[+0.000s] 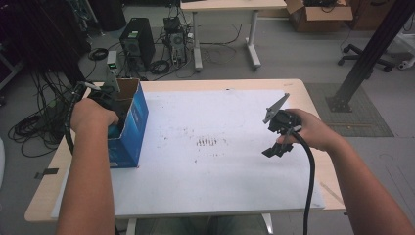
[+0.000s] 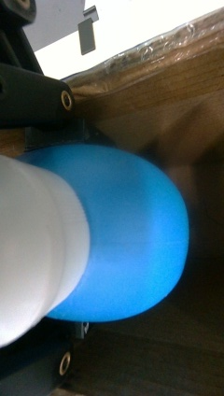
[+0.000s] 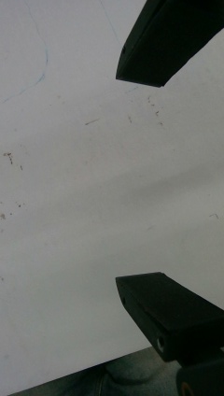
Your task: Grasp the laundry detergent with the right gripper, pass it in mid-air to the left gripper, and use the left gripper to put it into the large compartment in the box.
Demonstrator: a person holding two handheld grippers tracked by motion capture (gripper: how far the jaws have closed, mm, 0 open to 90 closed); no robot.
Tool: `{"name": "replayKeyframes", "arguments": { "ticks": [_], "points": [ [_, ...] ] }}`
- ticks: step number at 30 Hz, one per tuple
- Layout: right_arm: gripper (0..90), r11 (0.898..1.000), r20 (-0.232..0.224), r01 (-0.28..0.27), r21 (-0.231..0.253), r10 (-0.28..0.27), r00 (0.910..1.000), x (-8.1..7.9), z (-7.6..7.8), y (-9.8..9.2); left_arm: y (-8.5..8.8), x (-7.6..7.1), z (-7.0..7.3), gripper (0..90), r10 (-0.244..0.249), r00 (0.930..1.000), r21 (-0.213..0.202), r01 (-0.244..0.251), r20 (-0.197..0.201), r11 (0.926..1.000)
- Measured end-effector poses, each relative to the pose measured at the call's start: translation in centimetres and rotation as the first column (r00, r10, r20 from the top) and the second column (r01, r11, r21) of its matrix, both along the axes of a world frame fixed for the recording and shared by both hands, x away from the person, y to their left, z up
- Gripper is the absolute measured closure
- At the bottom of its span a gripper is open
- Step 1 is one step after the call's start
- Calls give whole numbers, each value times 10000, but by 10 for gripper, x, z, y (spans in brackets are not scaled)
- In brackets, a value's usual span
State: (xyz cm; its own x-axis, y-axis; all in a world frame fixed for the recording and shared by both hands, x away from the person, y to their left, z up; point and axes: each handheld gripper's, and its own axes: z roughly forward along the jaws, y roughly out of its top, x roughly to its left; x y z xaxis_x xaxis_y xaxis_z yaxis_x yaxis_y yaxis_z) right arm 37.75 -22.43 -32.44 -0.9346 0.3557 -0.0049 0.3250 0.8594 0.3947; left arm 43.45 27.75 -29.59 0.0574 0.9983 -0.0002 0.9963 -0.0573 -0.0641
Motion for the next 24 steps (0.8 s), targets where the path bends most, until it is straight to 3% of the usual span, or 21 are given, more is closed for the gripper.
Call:
{"name": "replayKeyframes", "arguments": {
  "ticks": [15, 24],
  "points": [
    [29, 10000, 25, 43, 57, -43, 10000, -2, 0, -3, -3, -1, -1, 323, 10, 10000, 150, -11, 81, 9999],
    [29, 9999, 54, 74, 92, -75, 10000, -2, -1, -5, -4, -2, 7, 309, 0, 9996, 188, -5, 271, 9998]
  ]
}}
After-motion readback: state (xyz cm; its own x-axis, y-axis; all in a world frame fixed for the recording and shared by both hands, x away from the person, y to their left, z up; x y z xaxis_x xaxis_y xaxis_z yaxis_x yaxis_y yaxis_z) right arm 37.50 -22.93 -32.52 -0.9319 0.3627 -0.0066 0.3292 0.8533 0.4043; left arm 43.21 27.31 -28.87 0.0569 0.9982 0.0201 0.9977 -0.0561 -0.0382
